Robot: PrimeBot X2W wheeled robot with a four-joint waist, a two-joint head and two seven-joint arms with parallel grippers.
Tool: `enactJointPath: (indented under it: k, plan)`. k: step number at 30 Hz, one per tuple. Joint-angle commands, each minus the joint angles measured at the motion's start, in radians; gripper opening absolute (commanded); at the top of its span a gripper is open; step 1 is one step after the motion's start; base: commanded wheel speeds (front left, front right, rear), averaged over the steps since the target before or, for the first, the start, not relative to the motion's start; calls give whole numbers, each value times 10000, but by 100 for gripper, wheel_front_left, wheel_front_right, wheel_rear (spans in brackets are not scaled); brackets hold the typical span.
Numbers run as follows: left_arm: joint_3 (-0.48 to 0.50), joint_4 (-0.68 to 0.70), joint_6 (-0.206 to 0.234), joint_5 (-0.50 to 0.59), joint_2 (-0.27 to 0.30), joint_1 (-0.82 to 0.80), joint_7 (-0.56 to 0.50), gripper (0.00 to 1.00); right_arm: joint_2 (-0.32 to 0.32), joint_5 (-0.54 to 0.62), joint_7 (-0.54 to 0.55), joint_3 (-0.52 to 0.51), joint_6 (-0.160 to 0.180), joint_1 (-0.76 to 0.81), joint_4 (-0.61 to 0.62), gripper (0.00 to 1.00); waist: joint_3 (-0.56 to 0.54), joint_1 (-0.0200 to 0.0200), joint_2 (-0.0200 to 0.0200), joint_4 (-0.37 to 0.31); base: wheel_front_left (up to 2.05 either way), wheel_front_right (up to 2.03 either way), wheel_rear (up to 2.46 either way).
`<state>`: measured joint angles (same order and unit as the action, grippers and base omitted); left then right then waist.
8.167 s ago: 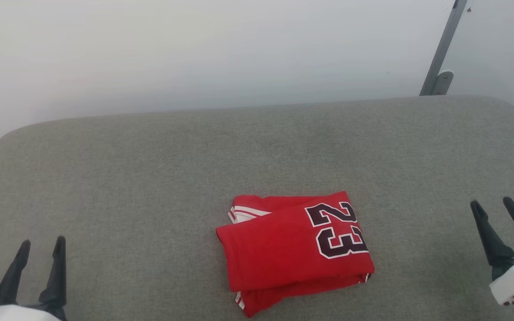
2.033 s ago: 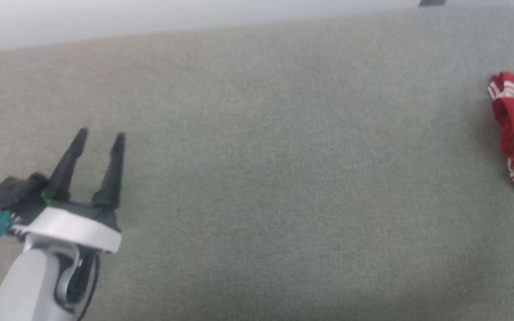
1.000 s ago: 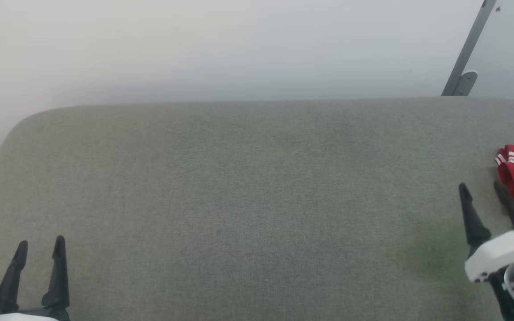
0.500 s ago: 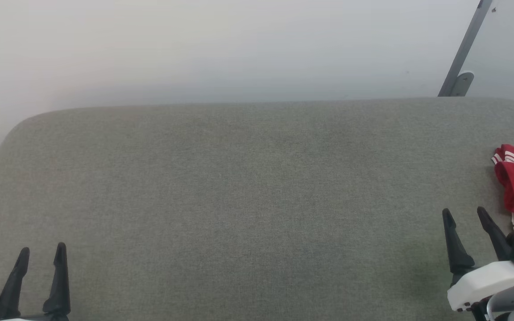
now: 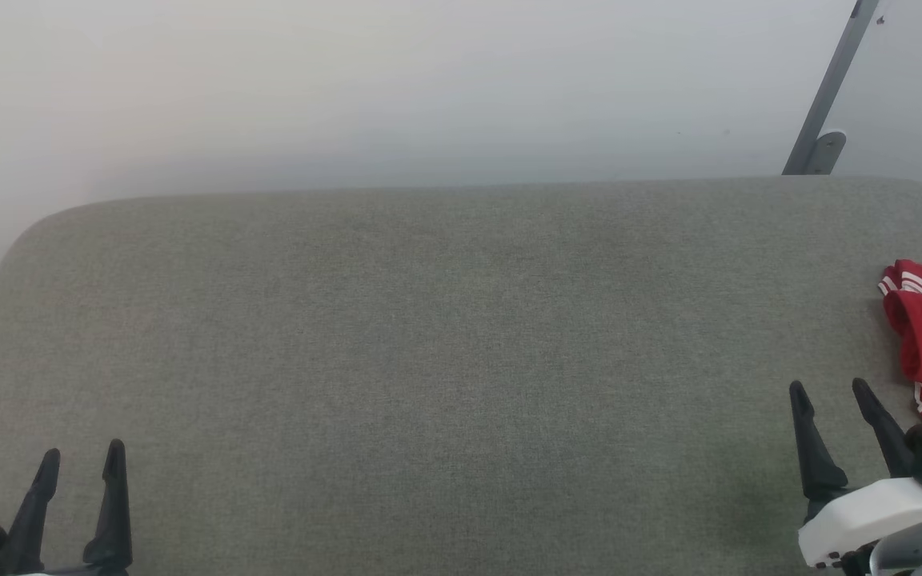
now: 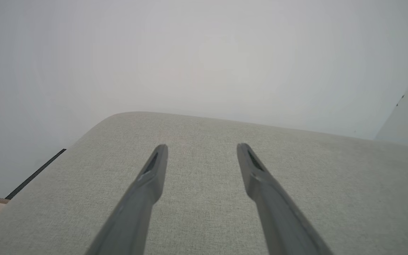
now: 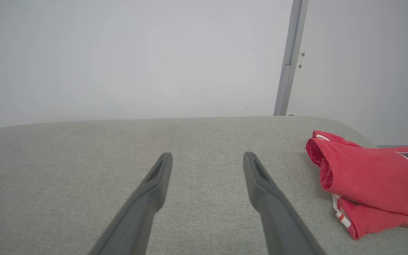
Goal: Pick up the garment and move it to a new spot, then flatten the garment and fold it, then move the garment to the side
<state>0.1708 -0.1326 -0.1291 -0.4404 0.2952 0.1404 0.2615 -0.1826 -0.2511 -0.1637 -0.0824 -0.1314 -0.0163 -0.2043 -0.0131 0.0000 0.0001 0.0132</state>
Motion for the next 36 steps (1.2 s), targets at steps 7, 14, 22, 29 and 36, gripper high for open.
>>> enactJointPath:
  k: [7,14,22,29,36]
  plan:
    - [119,39,-16,45,-124,8,40,100,127,99,100,-54,16,137,162,100,-7,0,-1,27,0,0,0]
    - [177,-123,0,85,-319,12,-26,0,208,35,108,-45,-2,158,-17,0,-10,0,-1,39,0,0,0]
    - [73,-402,-2,-1052,-700,-233,-430,0,391,-1271,411,-109,-1,127,-263,0,-1,0,-1,29,0,0,0]
    - [17,-453,-3,-1960,-847,-433,-710,0,467,-2328,596,-107,0,49,-246,0,8,0,-1,21,0,0,0]
    - [-46,-514,-4,-2952,-1001,-650,-1015,0,554,-3468,806,-119,1,-53,-244,0,17,0,-1,11,0,0,0]
